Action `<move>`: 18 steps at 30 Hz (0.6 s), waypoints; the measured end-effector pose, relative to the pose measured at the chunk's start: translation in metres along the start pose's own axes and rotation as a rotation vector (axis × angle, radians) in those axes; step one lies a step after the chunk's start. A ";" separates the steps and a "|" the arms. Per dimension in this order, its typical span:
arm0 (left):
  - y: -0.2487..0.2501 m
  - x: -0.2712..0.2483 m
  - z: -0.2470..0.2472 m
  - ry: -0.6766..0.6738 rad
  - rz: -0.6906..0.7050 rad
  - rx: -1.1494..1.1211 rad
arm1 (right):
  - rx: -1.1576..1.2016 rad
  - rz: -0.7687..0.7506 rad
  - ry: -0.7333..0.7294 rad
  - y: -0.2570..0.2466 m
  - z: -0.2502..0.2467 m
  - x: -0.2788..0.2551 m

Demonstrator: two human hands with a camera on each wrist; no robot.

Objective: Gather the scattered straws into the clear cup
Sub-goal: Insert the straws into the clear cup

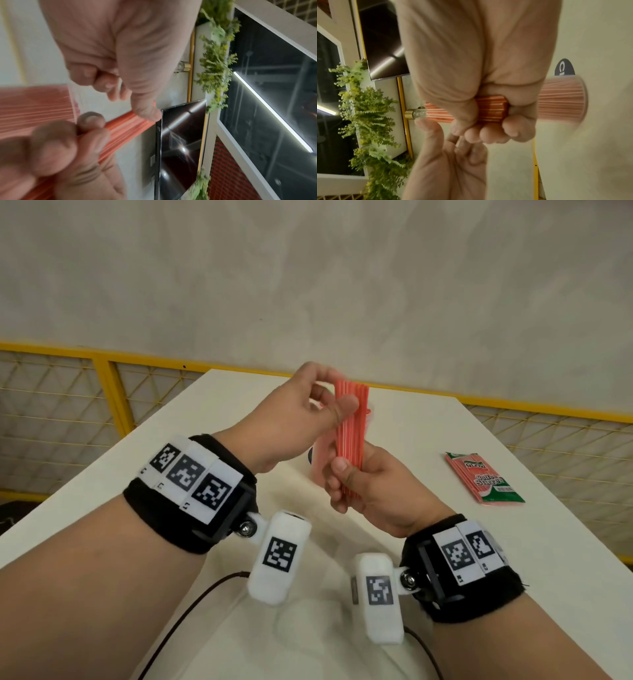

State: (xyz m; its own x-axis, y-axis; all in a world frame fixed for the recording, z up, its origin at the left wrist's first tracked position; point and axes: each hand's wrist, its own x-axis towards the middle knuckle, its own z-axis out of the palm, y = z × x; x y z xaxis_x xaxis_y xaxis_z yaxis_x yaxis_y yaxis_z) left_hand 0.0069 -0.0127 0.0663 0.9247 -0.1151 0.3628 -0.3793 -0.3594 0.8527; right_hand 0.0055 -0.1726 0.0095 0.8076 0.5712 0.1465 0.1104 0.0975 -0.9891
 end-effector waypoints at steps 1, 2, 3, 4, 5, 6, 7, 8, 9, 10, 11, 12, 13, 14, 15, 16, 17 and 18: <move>-0.006 -0.002 -0.001 -0.046 -0.044 0.000 | 0.061 -0.014 -0.012 -0.002 -0.001 -0.001; -0.009 -0.005 0.000 -0.112 -0.066 0.010 | 0.102 -0.024 -0.028 -0.004 -0.002 -0.001; -0.010 -0.009 0.001 -0.190 -0.070 0.004 | 0.121 -0.023 -0.047 -0.005 -0.002 -0.002; -0.010 -0.012 0.002 -0.260 -0.075 -0.027 | 0.117 -0.014 -0.063 -0.004 -0.001 -0.002; -0.009 -0.015 0.005 -0.313 -0.084 -0.093 | 0.109 0.001 -0.076 -0.003 0.000 -0.002; -0.008 -0.017 0.008 -0.349 -0.092 -0.166 | 0.093 0.015 -0.078 -0.002 0.003 -0.002; -0.007 -0.018 0.011 -0.367 -0.099 -0.221 | 0.079 0.026 -0.082 -0.001 0.006 -0.001; -0.005 -0.018 0.011 -0.370 -0.105 -0.241 | 0.066 0.035 -0.084 0.000 0.008 -0.001; -0.004 -0.019 0.012 -0.365 -0.109 -0.232 | 0.062 0.043 -0.083 0.000 0.010 0.000; -0.003 -0.019 0.012 -0.352 -0.105 -0.211 | 0.054 0.047 -0.080 -0.001 0.011 0.001; -0.003 -0.019 0.012 -0.328 -0.097 -0.194 | 0.040 0.051 -0.077 -0.002 0.012 0.002; -0.002 -0.018 0.011 -0.285 -0.091 -0.189 | 0.004 0.050 -0.070 -0.005 0.012 0.004; -0.002 -0.015 0.009 -0.216 -0.090 -0.196 | -0.053 0.046 -0.061 -0.008 0.012 0.006; -0.001 -0.009 0.005 -0.118 -0.089 -0.221 | -0.128 0.043 -0.045 -0.012 0.010 0.008; -0.002 -0.003 0.000 -0.010 -0.088 -0.264 | -0.207 0.045 -0.020 -0.018 0.008 0.010; -0.002 0.005 -0.006 0.083 -0.090 -0.324 | -0.276 0.046 0.018 -0.024 0.004 0.012; -0.001 0.011 -0.011 0.142 -0.102 -0.397 | -0.325 0.036 0.069 -0.030 -0.001 0.014; -0.001 0.017 -0.016 0.160 -0.120 -0.472 | -0.360 0.007 0.129 -0.038 -0.006 0.017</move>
State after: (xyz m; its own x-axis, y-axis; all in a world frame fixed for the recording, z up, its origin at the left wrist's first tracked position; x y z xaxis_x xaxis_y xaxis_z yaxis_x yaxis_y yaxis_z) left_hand 0.0220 0.0002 0.0777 0.9601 0.0576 0.2738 -0.2785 0.1002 0.9552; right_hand 0.0184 -0.1718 0.0494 0.8729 0.4611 0.1592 0.2825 -0.2119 -0.9356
